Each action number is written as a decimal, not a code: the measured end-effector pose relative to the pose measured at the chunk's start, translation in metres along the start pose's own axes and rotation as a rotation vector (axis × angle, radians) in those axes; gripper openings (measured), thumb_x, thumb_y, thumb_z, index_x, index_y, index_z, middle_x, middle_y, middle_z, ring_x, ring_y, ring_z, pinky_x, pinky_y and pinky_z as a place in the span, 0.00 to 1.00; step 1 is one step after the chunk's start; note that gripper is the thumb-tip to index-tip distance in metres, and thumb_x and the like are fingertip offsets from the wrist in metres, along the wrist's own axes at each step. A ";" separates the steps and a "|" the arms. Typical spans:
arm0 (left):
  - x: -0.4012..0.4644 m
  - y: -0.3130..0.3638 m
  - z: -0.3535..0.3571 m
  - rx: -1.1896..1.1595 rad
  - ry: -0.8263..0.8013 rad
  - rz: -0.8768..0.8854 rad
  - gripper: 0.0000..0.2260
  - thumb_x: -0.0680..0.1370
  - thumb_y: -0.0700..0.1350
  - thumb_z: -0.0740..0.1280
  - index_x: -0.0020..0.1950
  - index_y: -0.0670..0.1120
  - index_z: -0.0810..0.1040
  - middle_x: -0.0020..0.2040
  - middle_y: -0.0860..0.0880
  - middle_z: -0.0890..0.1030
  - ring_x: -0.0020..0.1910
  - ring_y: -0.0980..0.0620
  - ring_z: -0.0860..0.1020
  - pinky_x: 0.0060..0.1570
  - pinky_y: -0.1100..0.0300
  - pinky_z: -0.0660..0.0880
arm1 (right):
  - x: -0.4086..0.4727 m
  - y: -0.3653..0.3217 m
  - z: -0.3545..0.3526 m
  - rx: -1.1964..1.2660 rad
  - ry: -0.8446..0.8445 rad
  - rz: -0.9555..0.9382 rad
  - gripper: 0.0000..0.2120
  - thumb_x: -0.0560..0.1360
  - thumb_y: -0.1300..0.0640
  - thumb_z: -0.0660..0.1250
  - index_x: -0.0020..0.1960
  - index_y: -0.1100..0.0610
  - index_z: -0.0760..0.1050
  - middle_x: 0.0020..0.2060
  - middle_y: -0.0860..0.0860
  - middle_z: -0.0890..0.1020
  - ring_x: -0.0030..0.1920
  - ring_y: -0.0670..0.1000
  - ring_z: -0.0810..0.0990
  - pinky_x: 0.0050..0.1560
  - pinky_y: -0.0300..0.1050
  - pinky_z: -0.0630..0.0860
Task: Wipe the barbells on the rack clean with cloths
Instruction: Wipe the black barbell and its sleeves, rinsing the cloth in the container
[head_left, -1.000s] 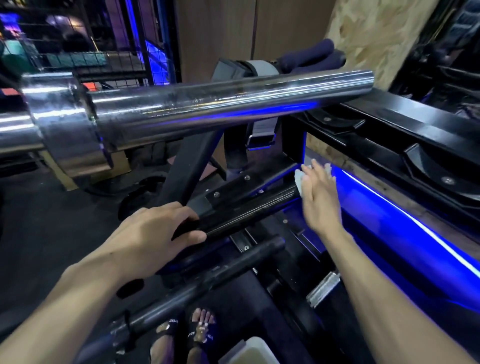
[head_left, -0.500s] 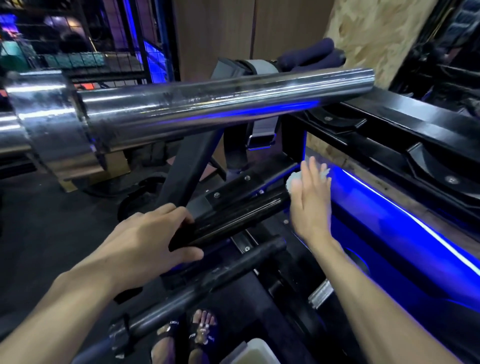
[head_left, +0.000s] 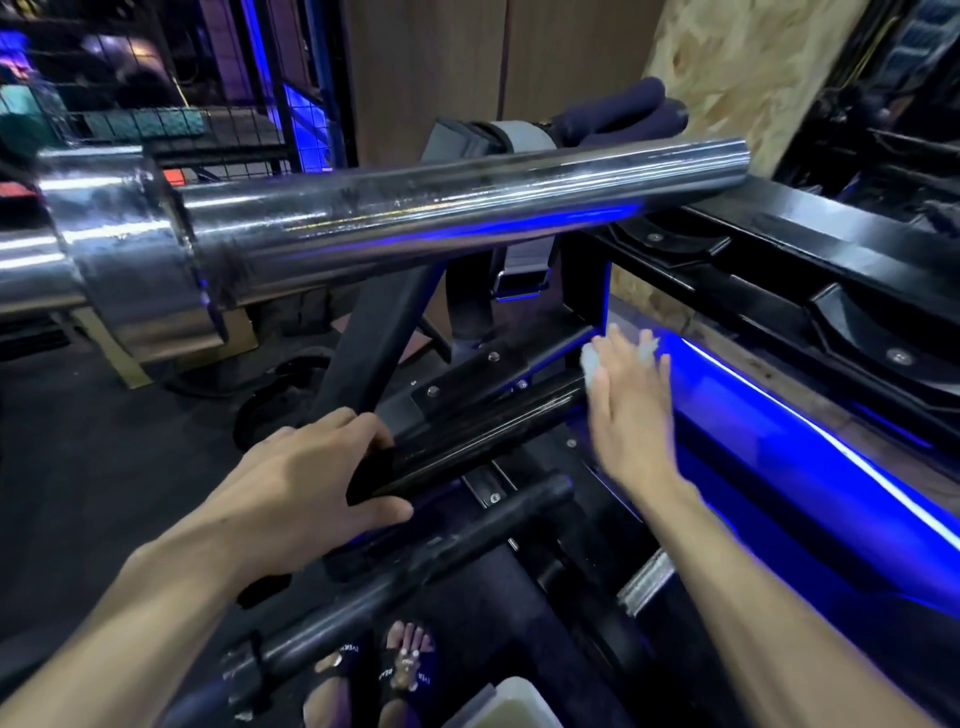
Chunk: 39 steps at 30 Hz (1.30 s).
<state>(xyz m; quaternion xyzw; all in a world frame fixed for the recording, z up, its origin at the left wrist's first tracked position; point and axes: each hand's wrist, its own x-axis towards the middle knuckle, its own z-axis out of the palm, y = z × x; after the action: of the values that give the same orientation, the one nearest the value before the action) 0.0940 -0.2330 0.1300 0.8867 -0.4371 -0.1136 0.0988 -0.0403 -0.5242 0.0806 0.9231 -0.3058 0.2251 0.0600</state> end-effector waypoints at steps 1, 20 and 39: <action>0.000 0.001 0.000 0.005 -0.005 0.007 0.25 0.70 0.74 0.66 0.62 0.65 0.66 0.54 0.65 0.71 0.53 0.57 0.75 0.54 0.57 0.73 | -0.004 -0.022 -0.003 0.009 0.005 -0.037 0.19 0.81 0.61 0.51 0.65 0.55 0.75 0.72 0.56 0.72 0.74 0.67 0.64 0.70 0.65 0.64; 0.001 -0.005 -0.013 -0.265 -0.176 -0.083 0.27 0.73 0.72 0.51 0.56 0.56 0.79 0.51 0.52 0.84 0.50 0.51 0.82 0.56 0.47 0.79 | -0.032 -0.060 0.009 0.097 -0.027 -0.279 0.25 0.80 0.60 0.52 0.76 0.61 0.66 0.78 0.59 0.62 0.79 0.67 0.55 0.77 0.63 0.56; -0.064 -0.026 -0.015 -0.244 0.066 -0.164 0.29 0.72 0.70 0.64 0.70 0.59 0.73 0.61 0.60 0.78 0.58 0.60 0.77 0.60 0.60 0.74 | -0.079 -0.129 -0.001 0.283 0.068 -0.589 0.26 0.83 0.54 0.51 0.79 0.61 0.62 0.80 0.56 0.63 0.80 0.60 0.56 0.80 0.59 0.48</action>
<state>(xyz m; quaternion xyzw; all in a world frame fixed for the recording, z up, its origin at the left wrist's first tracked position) 0.0800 -0.1649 0.1444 0.9041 -0.3425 -0.1445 0.2107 -0.0210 -0.3771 0.0493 0.9630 0.0107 0.2693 0.0036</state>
